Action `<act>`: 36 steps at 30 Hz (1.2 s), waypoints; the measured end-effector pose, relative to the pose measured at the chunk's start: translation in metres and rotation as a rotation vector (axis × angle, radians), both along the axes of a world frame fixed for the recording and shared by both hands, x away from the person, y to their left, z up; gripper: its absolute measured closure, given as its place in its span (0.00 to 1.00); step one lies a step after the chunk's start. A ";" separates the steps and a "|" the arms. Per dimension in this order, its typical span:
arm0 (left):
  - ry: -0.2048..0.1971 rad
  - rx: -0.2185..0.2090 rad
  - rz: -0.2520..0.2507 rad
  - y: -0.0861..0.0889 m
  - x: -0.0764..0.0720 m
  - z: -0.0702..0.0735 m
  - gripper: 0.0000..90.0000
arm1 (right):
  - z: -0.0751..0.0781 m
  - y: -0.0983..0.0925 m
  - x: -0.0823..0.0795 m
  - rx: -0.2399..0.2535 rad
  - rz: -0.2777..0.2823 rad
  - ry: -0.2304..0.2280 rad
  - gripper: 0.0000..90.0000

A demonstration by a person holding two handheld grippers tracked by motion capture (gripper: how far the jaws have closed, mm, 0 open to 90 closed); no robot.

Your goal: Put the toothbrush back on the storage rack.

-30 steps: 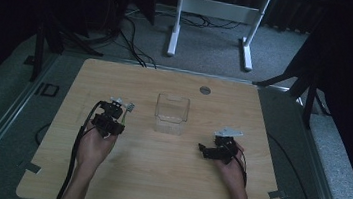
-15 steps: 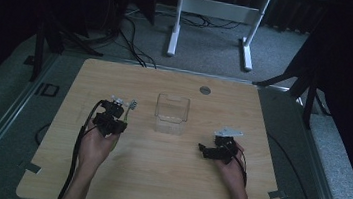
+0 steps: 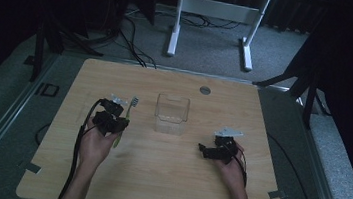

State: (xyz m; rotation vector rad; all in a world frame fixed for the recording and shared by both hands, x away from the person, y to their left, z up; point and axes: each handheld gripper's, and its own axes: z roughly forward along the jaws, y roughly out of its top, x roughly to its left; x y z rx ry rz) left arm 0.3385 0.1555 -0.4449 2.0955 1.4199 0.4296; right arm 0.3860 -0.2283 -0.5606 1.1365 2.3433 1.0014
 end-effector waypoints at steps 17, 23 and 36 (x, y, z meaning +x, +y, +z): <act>-0.074 -0.016 -0.039 -0.007 0.002 0.005 0.91 | 0.000 0.000 0.000 -0.001 0.000 0.000 0.19; -0.097 -0.024 -0.050 -0.008 0.001 0.006 0.91 | 0.000 0.000 0.000 -0.001 0.001 0.000 0.19; -0.134 -0.035 -0.069 -0.010 0.002 0.015 0.91 | 0.000 0.000 0.000 0.000 0.000 -0.001 0.19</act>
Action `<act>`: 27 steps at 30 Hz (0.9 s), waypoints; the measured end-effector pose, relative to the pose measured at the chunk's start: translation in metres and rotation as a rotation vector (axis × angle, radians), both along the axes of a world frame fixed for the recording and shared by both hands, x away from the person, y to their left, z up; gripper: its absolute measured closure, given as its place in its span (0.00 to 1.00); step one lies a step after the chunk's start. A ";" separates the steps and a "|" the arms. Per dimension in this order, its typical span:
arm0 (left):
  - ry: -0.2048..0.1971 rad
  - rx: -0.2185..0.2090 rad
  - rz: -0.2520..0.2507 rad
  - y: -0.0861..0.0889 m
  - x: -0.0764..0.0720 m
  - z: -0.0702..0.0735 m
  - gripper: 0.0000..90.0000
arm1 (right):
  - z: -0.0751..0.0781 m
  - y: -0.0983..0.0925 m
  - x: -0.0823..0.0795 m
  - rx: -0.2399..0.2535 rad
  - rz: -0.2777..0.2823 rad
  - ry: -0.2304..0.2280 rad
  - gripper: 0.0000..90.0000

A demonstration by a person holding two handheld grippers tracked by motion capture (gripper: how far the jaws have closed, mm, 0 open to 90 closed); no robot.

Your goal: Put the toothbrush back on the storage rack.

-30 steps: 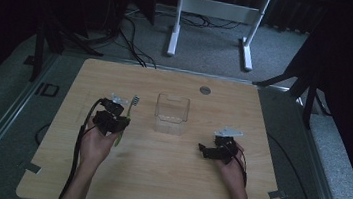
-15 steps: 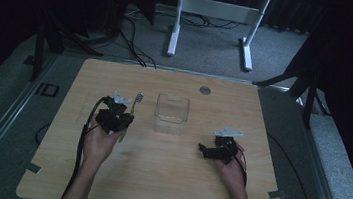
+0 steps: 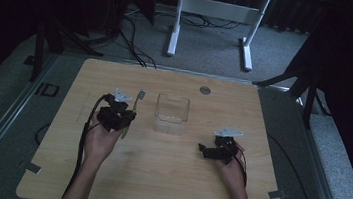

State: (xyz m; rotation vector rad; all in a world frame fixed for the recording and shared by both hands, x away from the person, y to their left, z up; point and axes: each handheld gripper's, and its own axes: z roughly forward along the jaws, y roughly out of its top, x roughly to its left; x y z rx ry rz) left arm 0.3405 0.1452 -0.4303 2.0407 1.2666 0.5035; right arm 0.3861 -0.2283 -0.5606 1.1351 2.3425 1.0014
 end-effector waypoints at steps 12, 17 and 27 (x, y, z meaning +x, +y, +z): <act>-0.031 -0.019 -0.016 -0.004 0.000 0.005 0.91 | 0.000 0.000 0.000 0.000 0.000 0.001 0.19; -0.034 -0.030 -0.024 -0.005 0.002 0.006 0.91 | 0.000 0.000 0.000 0.000 0.000 0.001 0.19; -0.048 -0.043 -0.029 -0.007 0.002 0.010 0.91 | 0.000 0.000 0.000 0.000 0.000 0.001 0.19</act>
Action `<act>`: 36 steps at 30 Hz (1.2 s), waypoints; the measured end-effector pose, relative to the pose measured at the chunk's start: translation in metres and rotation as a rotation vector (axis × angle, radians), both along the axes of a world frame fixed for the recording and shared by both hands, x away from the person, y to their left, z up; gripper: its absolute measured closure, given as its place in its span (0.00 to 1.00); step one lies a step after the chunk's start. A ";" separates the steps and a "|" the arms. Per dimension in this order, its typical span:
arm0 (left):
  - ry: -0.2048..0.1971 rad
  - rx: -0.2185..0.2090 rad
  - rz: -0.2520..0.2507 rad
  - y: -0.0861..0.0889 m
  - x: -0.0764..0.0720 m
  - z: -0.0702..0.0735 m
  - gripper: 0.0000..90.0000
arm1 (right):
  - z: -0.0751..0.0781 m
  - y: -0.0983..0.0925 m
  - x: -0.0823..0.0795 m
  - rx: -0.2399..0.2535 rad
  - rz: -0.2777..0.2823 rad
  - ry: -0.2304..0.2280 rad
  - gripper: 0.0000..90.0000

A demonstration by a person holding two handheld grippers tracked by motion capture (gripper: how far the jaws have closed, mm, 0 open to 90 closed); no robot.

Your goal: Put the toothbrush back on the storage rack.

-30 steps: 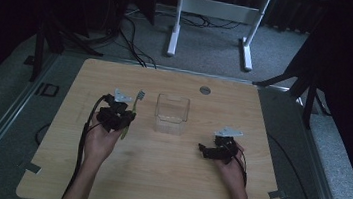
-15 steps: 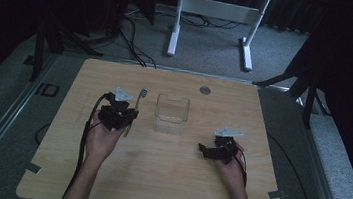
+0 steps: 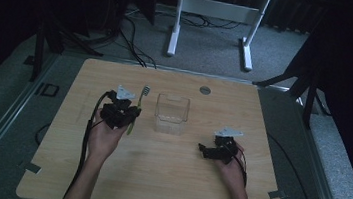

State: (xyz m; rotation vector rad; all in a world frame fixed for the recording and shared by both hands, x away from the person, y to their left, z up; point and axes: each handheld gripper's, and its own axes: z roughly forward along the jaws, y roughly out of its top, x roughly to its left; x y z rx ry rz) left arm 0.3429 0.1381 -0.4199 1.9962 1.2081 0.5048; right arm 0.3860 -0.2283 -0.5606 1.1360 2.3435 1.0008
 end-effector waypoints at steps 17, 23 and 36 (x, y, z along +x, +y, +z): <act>-0.024 -0.017 -0.028 -0.008 0.005 0.005 0.91 | 0.000 0.000 0.000 0.000 0.000 0.000 0.19; -0.031 -0.045 -0.037 -0.009 0.007 0.006 0.91 | 0.000 0.000 0.000 0.000 0.000 0.000 0.19; -0.034 -0.074 -0.058 -0.014 0.012 0.007 0.91 | 0.000 0.000 0.000 0.000 0.000 0.000 0.19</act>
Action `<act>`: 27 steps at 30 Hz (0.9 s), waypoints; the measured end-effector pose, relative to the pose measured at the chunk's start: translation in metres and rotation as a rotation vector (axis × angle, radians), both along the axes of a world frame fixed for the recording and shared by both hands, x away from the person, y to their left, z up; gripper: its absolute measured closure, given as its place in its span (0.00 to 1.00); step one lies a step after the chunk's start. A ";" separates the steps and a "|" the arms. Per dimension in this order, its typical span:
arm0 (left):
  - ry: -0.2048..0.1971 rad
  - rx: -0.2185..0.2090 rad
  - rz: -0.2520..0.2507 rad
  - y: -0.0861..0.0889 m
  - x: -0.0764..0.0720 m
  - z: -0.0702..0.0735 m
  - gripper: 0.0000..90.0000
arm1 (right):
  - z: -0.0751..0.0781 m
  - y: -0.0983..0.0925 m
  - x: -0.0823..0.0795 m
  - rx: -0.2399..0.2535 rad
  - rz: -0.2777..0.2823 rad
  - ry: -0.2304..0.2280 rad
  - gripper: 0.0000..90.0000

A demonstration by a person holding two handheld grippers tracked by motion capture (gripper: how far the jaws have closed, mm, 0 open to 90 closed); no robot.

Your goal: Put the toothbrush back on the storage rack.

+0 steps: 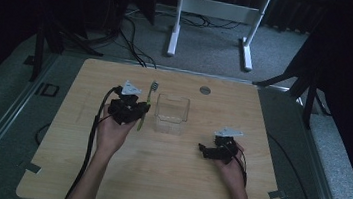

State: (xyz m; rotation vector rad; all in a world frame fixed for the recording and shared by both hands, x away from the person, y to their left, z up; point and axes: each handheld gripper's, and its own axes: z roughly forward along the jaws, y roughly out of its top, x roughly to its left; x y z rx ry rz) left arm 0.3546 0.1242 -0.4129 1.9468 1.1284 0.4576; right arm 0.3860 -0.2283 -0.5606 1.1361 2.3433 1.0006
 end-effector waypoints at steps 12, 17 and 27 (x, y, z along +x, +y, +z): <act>-0.003 -0.012 -0.011 -0.002 0.002 0.001 0.91 | 0.000 0.000 0.000 0.000 0.000 0.000 0.19; -0.008 -0.016 -0.017 -0.002 0.001 0.002 0.91 | 0.000 0.000 0.000 0.000 0.000 0.000 0.19; -0.020 -0.034 -0.031 -0.003 0.002 0.003 0.91 | 0.000 0.000 0.000 0.000 0.000 0.000 0.19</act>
